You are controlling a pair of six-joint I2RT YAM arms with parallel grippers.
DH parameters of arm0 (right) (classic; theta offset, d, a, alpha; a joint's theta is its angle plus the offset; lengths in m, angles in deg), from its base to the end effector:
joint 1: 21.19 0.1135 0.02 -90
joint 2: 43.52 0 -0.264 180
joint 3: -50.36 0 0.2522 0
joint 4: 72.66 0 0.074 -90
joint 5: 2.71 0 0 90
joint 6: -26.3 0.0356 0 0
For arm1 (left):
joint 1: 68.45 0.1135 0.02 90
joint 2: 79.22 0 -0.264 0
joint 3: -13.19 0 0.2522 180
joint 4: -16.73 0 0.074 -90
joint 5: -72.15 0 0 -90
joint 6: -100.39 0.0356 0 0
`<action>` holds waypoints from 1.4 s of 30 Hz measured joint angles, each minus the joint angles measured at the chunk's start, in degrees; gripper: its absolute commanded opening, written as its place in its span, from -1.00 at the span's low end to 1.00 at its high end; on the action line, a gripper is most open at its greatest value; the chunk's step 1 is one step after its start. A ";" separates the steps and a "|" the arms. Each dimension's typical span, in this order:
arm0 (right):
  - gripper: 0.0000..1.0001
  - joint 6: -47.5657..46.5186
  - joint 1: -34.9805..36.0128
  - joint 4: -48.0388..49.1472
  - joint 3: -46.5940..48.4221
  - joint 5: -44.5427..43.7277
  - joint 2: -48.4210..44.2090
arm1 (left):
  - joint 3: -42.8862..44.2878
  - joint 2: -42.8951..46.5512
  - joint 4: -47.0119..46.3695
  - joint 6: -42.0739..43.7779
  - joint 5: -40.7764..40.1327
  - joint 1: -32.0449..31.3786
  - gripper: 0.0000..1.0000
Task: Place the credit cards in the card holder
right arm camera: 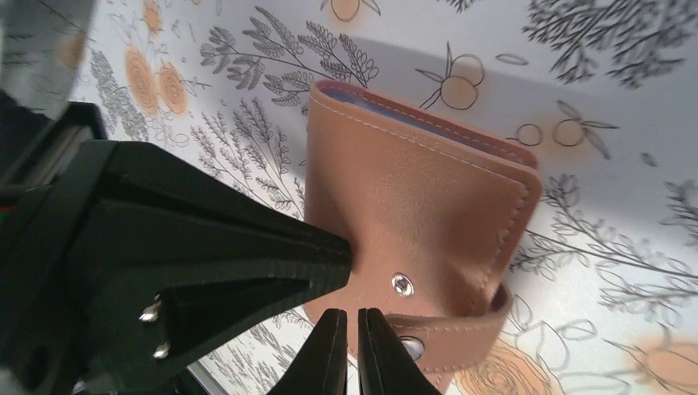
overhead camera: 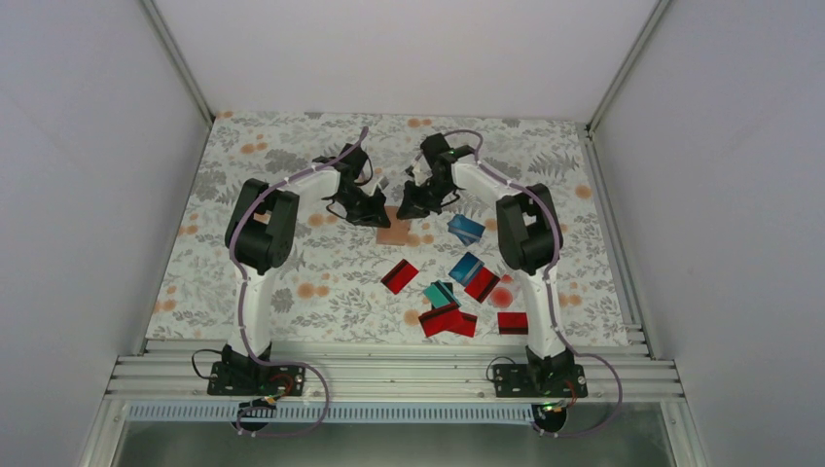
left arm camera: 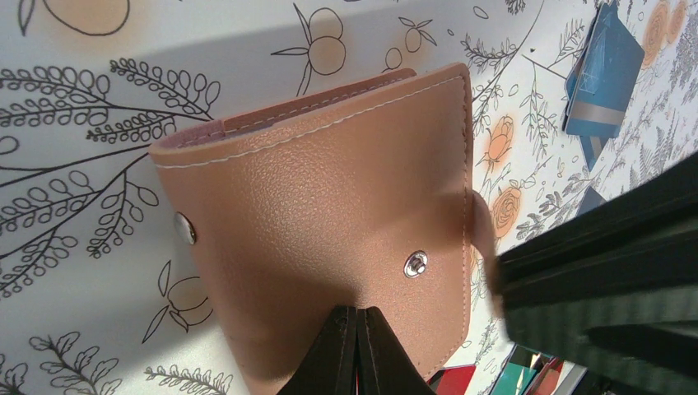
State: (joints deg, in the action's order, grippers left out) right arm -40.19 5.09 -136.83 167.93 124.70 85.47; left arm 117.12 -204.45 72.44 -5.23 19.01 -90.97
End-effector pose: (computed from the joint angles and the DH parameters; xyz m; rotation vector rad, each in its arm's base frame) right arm 0.4018 0.2225 0.1697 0.1945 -2.9001 -1.0464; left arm 0.3893 -0.1845 0.1377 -0.2901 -2.9469 1.0420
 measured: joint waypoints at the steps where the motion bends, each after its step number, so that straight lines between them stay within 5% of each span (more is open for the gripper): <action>1: -0.92 0.11 0.31 -0.04 0.28 0.07 0.55 | 0.00 0.00 0.00 0.02 0.00 0.02 -0.95; 42: -0.92 4.81 0.24 8.46 0.33 5.07 4.24 | 0.04 0.00 0.17 1.49 0.22 0.09 -0.95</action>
State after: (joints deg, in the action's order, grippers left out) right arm -35.38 5.33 -128.37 168.25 129.77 89.71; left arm 117.17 -204.45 72.62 -3.74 19.23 -90.88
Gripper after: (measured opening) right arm 0.043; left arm 0.025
